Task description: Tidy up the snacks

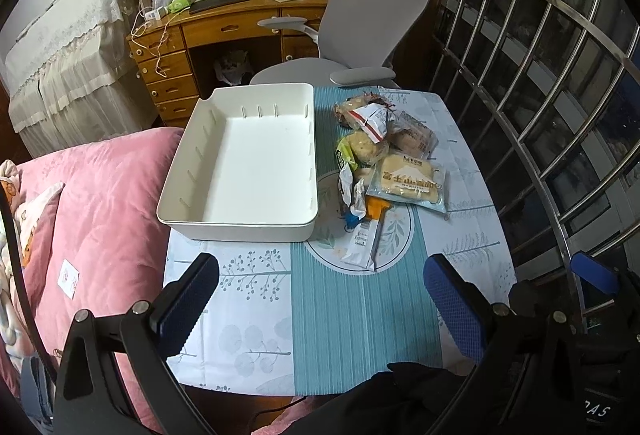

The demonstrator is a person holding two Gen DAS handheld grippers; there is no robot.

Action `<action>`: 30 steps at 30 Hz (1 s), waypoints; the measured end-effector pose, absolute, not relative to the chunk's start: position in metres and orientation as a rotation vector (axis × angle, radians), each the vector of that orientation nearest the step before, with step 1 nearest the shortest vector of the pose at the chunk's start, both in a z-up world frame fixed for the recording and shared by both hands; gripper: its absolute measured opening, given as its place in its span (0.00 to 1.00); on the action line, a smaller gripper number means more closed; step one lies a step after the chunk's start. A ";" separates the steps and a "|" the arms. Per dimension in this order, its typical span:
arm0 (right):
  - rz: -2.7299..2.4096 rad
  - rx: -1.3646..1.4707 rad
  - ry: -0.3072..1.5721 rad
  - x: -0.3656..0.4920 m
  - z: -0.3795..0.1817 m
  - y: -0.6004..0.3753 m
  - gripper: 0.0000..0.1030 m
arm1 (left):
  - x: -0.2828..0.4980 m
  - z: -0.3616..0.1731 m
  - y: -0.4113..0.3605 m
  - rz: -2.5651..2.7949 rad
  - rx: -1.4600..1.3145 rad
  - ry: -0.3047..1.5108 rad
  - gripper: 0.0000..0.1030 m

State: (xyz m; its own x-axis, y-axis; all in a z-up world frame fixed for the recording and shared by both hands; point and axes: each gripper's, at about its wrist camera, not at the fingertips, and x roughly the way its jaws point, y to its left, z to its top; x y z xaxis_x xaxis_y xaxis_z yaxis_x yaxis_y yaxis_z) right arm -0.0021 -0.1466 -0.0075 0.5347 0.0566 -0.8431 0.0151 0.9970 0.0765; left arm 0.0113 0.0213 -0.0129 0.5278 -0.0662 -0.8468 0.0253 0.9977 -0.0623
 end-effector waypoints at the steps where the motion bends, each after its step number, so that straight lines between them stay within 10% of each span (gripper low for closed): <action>1: 0.022 0.076 1.005 -0.002 -0.007 -0.146 0.95 | 0.012 -0.014 0.024 -0.059 -0.045 1.015 0.99; 30: -0.073 0.279 1.074 0.011 -0.030 -0.153 0.95 | 0.056 -0.052 0.018 -0.166 0.062 1.159 0.99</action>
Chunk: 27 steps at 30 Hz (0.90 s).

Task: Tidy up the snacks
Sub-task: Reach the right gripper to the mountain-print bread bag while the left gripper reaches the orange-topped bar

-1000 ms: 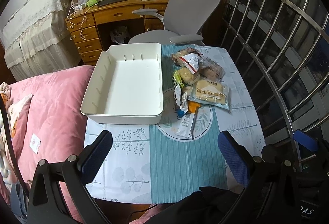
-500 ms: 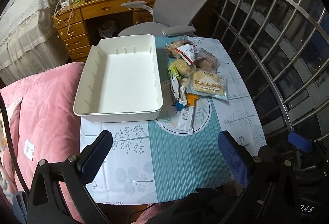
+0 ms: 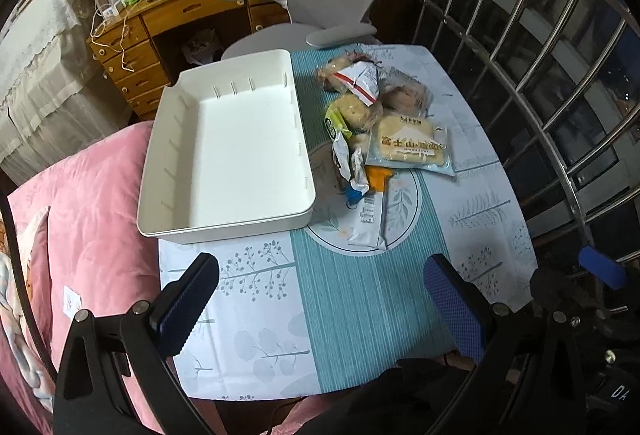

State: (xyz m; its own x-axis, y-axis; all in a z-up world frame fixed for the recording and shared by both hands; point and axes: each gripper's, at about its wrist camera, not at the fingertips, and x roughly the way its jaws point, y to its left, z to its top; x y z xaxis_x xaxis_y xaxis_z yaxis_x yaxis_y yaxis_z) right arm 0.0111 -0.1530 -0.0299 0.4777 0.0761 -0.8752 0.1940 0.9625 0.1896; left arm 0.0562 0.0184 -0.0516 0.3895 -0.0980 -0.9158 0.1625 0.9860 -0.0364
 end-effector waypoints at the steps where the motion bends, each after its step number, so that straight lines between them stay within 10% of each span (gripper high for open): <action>1: -0.073 0.286 1.078 0.014 -0.031 -0.156 0.95 | 0.059 -0.053 0.016 -0.167 0.065 1.168 0.99; 27: 0.107 0.717 1.258 0.141 -0.136 -0.272 0.90 | 0.146 -0.137 -0.078 -0.206 0.085 1.334 0.99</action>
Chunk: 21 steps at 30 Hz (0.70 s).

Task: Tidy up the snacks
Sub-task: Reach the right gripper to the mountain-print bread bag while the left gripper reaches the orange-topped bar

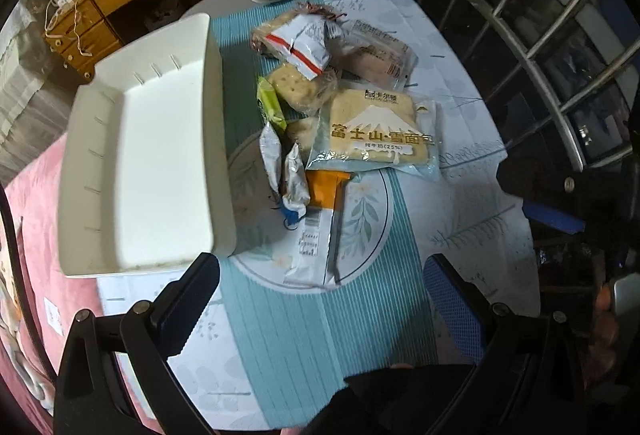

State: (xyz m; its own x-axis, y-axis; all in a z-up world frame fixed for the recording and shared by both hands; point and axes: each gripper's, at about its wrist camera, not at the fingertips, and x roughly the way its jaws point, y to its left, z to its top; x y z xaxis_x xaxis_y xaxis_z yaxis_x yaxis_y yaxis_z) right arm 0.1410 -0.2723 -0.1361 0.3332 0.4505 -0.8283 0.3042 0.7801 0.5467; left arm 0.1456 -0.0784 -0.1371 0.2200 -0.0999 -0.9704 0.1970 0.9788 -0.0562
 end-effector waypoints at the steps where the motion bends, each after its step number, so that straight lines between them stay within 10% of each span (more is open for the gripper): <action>1: 0.115 0.747 1.272 0.147 -0.145 -0.277 0.90 | 0.149 -0.143 -0.080 -0.201 0.077 1.338 0.97; 21: 0.248 1.093 1.387 0.219 -0.263 -0.303 0.69 | 0.186 -0.262 -0.087 -0.080 0.074 1.476 0.86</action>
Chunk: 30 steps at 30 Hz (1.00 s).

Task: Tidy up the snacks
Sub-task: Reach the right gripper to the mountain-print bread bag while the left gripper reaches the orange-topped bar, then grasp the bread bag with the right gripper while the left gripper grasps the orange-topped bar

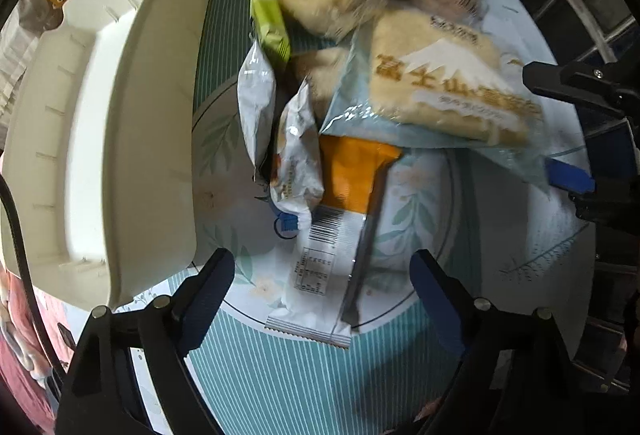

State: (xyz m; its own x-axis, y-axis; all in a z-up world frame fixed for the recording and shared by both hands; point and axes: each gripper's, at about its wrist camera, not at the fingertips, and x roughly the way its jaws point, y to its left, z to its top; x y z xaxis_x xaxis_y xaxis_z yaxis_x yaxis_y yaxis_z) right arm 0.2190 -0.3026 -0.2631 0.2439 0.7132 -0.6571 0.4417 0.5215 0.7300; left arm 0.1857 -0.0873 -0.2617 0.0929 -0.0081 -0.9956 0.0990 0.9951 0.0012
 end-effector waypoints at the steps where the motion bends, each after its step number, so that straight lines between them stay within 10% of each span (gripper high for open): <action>1: 0.255 1.095 1.393 0.220 -0.265 -0.302 0.67 | 0.186 -0.264 -0.087 -0.072 0.085 1.472 0.85; 30: 0.351 1.111 1.400 0.228 -0.283 -0.317 0.25 | 0.191 -0.310 -0.120 -0.060 0.092 1.502 0.35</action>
State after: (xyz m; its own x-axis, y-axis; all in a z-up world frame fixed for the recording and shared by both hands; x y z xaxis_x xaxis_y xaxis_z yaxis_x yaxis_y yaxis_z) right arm 0.2277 -0.3175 -0.2828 0.2166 0.7720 -0.5976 0.3985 0.4889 0.7760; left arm 0.1911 -0.1196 -0.3100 0.0682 0.0177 -0.9975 0.0966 0.9950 0.0242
